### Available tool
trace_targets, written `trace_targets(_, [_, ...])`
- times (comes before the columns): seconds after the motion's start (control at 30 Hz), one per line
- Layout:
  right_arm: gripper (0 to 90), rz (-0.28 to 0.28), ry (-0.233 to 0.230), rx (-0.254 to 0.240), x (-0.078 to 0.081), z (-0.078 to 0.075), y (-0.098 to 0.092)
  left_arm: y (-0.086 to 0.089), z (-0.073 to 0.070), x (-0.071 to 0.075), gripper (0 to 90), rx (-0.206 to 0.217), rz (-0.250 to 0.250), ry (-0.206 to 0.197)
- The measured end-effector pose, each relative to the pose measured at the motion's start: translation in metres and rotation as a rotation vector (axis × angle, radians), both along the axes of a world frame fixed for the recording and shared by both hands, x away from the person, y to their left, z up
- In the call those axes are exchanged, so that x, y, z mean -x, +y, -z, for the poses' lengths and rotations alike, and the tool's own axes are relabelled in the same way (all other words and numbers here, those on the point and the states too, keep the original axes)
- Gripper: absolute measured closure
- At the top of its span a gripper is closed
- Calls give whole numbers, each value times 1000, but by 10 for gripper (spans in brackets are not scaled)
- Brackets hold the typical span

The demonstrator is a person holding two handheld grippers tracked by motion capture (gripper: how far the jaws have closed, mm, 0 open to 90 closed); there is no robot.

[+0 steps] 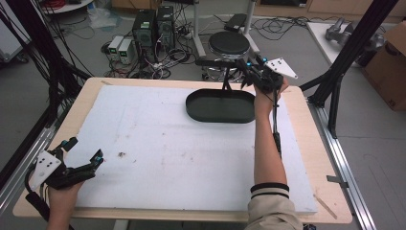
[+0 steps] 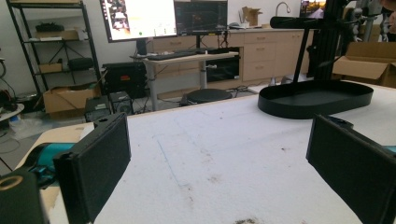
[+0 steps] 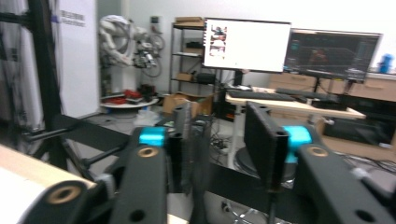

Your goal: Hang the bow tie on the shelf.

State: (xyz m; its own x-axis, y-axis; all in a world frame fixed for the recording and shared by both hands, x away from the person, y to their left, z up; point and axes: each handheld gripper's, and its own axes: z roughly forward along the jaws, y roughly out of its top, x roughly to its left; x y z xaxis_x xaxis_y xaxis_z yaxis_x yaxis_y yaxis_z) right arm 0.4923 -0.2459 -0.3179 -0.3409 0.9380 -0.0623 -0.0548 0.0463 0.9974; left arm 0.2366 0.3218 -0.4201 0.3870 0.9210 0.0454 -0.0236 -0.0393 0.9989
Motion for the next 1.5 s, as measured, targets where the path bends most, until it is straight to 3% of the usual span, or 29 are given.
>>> trace_targets(0.13, [521,12,2,-5,3,-2,-2,0,-1,0,69,0,1,-2])
trace_targets(0.3, [449,1,-43,2,15,-15,2,-1,-3,1,69,-1,5,-8])
trace_targets(0.37, [333,-2,-56,13,30,-28,4,-2,-3,1,69,1,4,-11])
trace_targets(0.47, [194,-17,-20,-3,48,-42,7,-2,-5,2,69,8,5,-16])
trace_targets(0.5, [184,-20,-15,2,56,-46,8,-2,-5,2,69,8,6,-17])
trace_targets(0.6, [181,-16,-75,12,84,-54,9,-2,-6,3,69,14,12,-20])
trace_targets(0.7, [171,-18,-65,21,111,-58,6,-2,-8,3,69,17,15,-21])
trace_targets(0.73, [171,-18,-65,21,111,-58,6,-2,-8,3,68,17,15,-21])
trace_targets(0.8, [156,-4,-60,31,139,-58,-1,-1,-9,3,69,19,16,-20])
trace_targets(0.83, [156,-4,-60,31,139,-58,-1,-1,-9,3,69,27,16,-17])
trace_targets(0.87, [145,4,-50,27,158,-56,-9,0,-10,3,69,27,15,-18])
trace_targets(0.9, [145,4,-50,27,158,-56,-9,0,-10,3,69,31,14,-20])
trace_targets(0.97, [135,7,-28,-3,187,-46,-25,1,-12,4,69,33,14,-23])
trace_targets(1.17, [122,27,21,-20,228,-14,-52,1,-12,4,69,29,10,-20])
trace_targets(1.3, [122,35,33,-15,248,8,-68,0,-11,5,68,12,8,-18])
trace_targets(1.43, [122,51,41,-67,263,30,-81,0,-10,6,69,8,8,-17])
trace_targets(1.5, [122,61,66,-61,269,45,-84,0,-10,6,69,8,10,-14])
